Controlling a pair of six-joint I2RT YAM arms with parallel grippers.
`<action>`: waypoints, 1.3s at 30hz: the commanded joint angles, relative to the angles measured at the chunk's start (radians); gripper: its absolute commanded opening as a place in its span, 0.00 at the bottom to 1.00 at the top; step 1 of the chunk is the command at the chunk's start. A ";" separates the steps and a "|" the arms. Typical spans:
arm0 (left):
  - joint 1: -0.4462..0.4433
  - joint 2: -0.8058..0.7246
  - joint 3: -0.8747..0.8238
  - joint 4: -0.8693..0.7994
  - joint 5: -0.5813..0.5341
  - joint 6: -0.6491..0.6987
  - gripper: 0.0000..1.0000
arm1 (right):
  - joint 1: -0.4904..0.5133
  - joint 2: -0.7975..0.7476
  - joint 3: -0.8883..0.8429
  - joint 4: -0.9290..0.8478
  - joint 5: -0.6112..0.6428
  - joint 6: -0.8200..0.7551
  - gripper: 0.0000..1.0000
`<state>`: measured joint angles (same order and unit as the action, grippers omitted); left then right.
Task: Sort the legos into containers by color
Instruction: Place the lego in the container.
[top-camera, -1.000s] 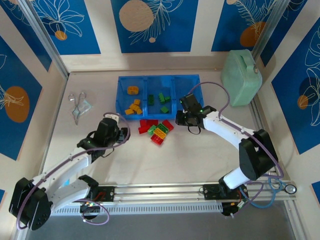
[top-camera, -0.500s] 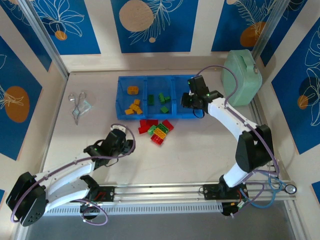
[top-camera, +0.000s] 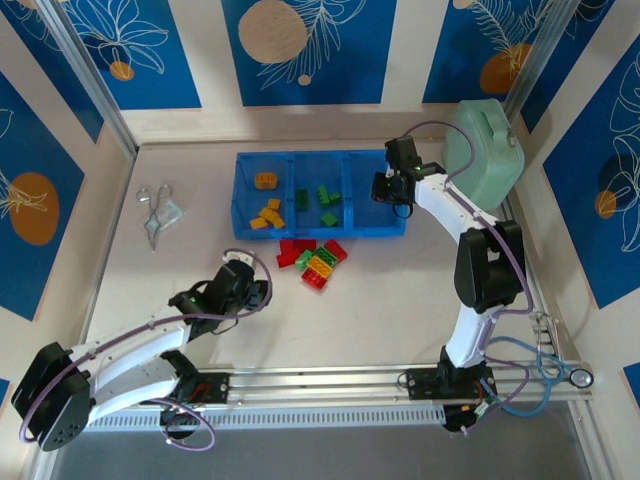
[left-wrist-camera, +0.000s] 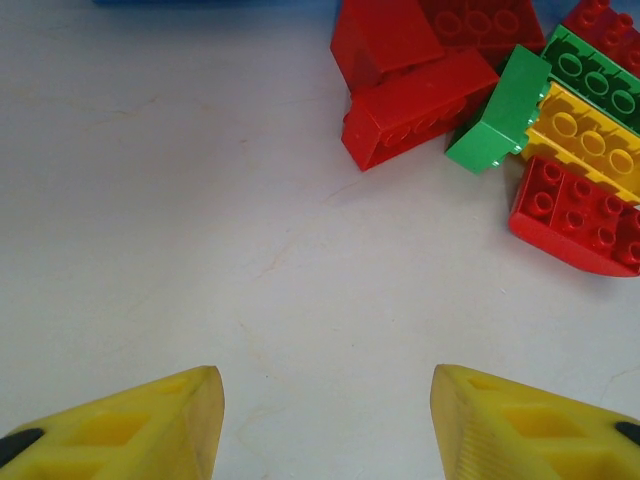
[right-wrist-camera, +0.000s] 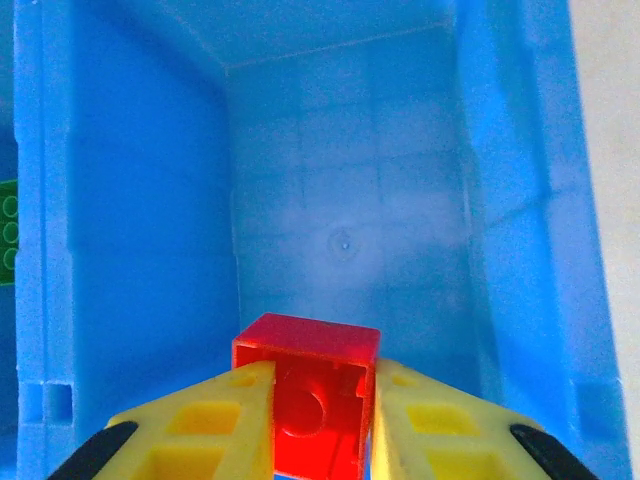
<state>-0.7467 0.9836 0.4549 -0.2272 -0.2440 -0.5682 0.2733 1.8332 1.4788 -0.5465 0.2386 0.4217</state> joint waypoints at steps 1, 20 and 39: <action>-0.013 -0.005 0.001 -0.009 -0.024 -0.007 0.57 | -0.001 0.025 0.043 -0.024 -0.031 -0.018 0.26; -0.016 0.006 0.030 -0.003 0.000 0.022 0.58 | 0.007 0.132 0.104 -0.040 -0.001 -0.015 0.54; -0.014 0.451 0.352 0.133 0.197 0.151 0.57 | 0.087 -0.341 -0.333 0.080 0.018 0.053 0.64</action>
<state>-0.7532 1.3720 0.7414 -0.1165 -0.1101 -0.4606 0.3576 1.5417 1.2018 -0.4824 0.2581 0.4454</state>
